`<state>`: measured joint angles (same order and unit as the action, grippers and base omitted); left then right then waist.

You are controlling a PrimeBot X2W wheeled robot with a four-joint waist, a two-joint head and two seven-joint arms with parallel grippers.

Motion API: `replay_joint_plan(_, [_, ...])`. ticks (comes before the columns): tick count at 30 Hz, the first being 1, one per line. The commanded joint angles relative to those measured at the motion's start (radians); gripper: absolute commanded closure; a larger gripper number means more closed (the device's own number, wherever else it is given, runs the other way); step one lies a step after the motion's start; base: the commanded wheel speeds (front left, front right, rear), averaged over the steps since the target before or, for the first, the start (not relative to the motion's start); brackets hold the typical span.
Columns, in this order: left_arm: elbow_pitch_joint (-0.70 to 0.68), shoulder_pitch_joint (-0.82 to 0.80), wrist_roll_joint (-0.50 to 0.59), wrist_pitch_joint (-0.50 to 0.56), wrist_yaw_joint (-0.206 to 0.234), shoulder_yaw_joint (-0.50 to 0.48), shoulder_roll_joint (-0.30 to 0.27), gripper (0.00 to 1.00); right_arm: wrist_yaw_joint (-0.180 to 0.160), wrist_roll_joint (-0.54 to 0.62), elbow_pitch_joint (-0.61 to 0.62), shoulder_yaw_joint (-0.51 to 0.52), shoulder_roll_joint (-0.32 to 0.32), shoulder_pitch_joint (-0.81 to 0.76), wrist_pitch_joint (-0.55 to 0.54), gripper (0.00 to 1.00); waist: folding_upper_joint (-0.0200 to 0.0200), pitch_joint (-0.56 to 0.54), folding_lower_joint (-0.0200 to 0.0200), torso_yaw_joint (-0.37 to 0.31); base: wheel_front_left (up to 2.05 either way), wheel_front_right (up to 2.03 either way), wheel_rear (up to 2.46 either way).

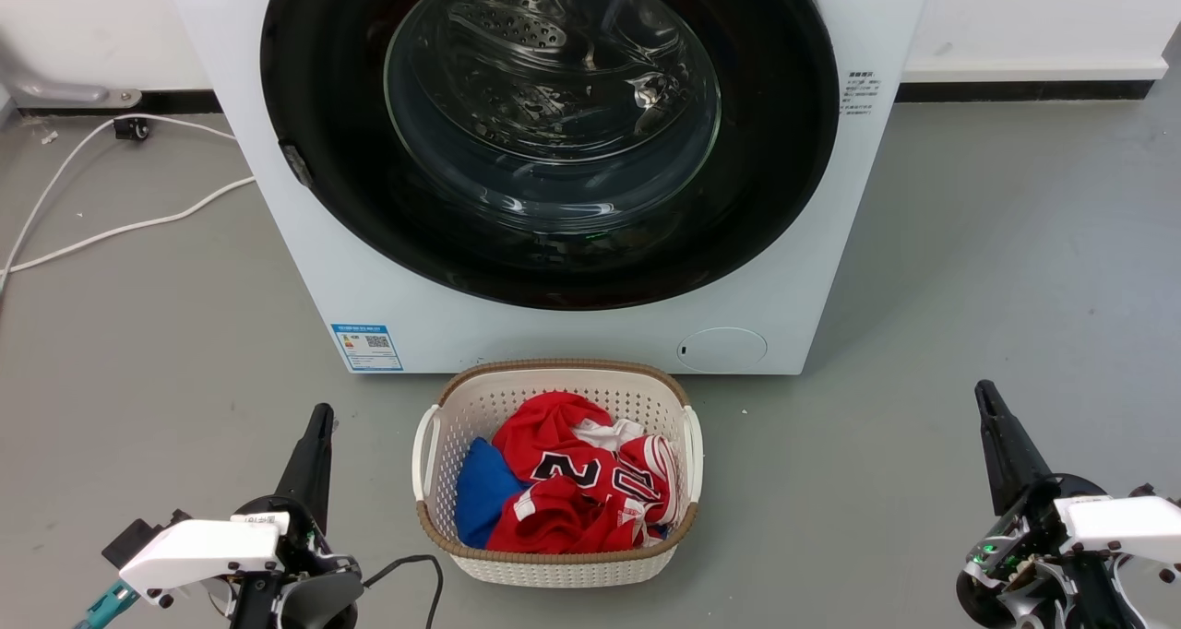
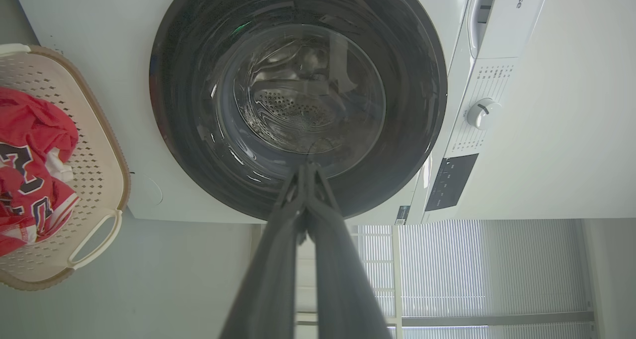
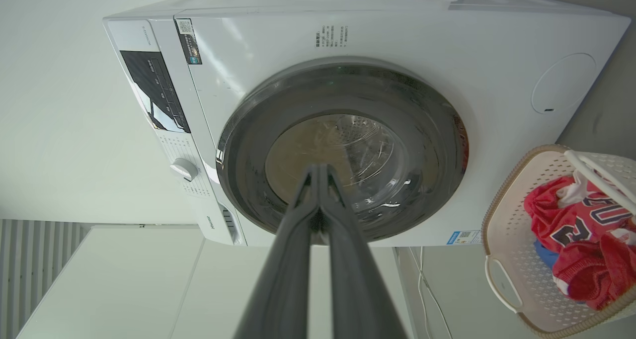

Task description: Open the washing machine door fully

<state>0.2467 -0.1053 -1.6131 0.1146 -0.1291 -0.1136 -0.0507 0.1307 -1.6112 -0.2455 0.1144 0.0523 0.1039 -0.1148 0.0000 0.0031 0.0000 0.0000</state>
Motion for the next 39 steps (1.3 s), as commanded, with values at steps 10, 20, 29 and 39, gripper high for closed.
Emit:
replay_joint_plan(10, [0.003,0.001,0.0,0.0,0.0,0.001,0.0,0.0,0.0,0.0,-0.002,0.0,0.0,-0.002,0.0,0.0,0.0,0.0,0.0,0.0,0.0,0.0,0.0])
replay_joint_plan(20, [0.0,0.001,0.008,-0.044,0.0,0.054,0.001,0.0,0.0,0.024,0.017,-0.022,0.001,-0.026,0.037,0.0,0.0,0.0,0.0,-0.001,0.0,0.0,0.0])
replay_joint_plan(29, [-0.013,-0.004,0.094,-0.084,0.0,0.079,-0.003,0.0,0.0,0.101,0.033,-0.042,0.014,-0.036,0.081,0.0,0.0,-0.001,0.0,0.0,0.0,0.0,0.0])
replay_joint_plan(39, [-0.067,-0.003,0.295,-0.126,-0.001,0.084,0.0,0.0,0.0,0.294,0.076,-0.052,0.015,-0.048,0.126,0.0,0.0,-0.003,0.0,0.0,0.0,0.0,0.0])
